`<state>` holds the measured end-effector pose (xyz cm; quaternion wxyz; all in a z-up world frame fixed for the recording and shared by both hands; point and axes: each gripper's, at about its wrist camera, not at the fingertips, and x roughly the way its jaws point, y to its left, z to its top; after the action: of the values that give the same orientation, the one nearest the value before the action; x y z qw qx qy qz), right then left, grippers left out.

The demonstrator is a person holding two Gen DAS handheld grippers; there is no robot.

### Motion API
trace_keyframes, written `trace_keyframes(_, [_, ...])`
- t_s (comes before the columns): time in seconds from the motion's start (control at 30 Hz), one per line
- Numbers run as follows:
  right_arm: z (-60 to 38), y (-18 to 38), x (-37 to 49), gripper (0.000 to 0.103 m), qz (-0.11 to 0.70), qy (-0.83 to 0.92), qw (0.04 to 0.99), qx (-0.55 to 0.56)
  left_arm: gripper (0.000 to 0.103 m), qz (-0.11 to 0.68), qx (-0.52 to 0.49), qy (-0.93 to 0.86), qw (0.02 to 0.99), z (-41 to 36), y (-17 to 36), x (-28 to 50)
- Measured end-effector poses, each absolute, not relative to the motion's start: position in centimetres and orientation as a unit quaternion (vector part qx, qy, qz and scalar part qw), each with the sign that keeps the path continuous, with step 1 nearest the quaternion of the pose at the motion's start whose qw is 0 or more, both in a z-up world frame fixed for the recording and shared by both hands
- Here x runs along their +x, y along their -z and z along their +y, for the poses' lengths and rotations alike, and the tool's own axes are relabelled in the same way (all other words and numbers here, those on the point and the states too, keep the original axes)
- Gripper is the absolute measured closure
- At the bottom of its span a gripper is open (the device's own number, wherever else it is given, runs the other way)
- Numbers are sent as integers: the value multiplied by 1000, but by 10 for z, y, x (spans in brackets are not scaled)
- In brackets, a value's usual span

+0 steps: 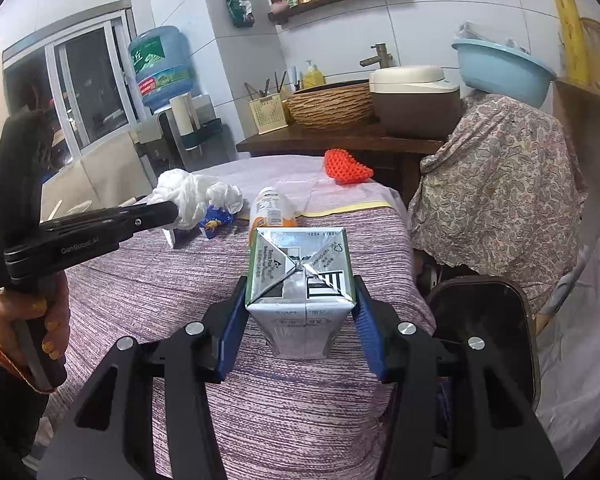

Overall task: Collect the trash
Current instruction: 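Carry the milk carton and the tissue over the black bin with both tools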

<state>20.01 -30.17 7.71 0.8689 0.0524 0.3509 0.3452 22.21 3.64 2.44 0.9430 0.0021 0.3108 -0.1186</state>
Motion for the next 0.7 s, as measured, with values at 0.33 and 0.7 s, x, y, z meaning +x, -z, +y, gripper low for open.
trace_keyframes(0.33, [-371, -80, 207, 52, 341, -279, 894, 75, 83, 319, 12, 186, 929, -43, -19, 237])
trace_keyframes(0.7, [-448, -31, 236, 52, 388, -182, 899, 90, 83, 359, 34, 243, 900, -134, 20, 256])
